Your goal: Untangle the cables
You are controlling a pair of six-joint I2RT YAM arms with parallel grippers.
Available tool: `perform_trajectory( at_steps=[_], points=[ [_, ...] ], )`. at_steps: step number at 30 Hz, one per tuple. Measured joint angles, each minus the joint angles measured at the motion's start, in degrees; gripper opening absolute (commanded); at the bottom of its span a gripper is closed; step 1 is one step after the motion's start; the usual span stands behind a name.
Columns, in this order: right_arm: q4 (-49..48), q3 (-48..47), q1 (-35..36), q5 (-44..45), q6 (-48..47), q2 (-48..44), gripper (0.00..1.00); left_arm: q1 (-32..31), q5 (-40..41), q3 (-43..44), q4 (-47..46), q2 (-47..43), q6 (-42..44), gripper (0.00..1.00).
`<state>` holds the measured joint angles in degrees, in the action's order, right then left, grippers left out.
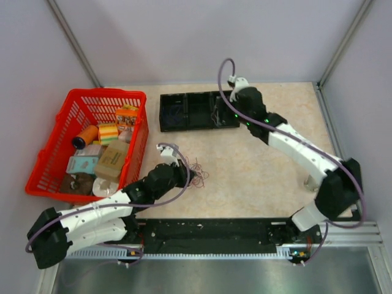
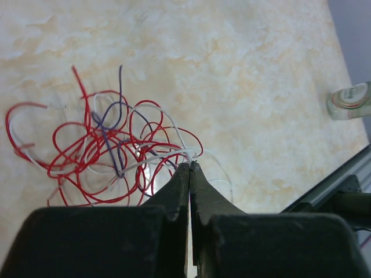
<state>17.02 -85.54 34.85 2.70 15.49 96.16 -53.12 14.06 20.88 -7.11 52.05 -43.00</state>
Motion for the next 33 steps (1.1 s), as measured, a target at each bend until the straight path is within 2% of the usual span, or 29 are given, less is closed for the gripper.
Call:
perform_trajectory(
  at_steps=[4, 6, 9, 13, 19, 23, 28, 33],
  points=[
    [-10.12, 26.1, -0.09, -10.54, 3.19, -19.17, 0.65, 0.09, -2.08, 8.81, 6.58, 1.2, 0.0, 0.0],
    [-15.21, 37.09, 1.09, -16.37, 4.15, -23.89, 0.64, 0.09, -3.17, 14.4, 10.73, 2.64, 0.24, 0.0],
    [-17.92, 46.1, 3.41, -20.52, 4.07, -26.21, 0.59, 0.09, -4.37, 21.64, 16.31, 4.66, 1.01, 0.0],
    [-20.35, 49.11, 7.56, -21.88, 3.15, -28.65, 0.54, 0.11, -6.23, 28.06, 21.88, 6.1, 2.6, 0.0],
    [-22.16, 49.16, 7.85, -18.82, 2.64, -36.2, 0.64, 0.11, -7.65, 31.76, 27.63, 6.1, 5.14, 0.0],
    [-22.51, 49.66, 7.87, -17.33, 2.86, -39.56, 0.64, 0.11, -9.09, 35.67, 29.4, 5.99, 7.28, 0.0],
    [-22.29, 50.29, 7.91, -16.74, 6.54, -40.46, 0.61, 0.11, -9.64, 40.09, 29.99, 4.68, 8.66, 0.0],
    [-18.51, 51.06, 11.63, -8.55, 12.66, -47.89, 0.55, 0.11, -7.52, 41.94, 30.82, 4.2, 7.89, 0.0]
  ],
)
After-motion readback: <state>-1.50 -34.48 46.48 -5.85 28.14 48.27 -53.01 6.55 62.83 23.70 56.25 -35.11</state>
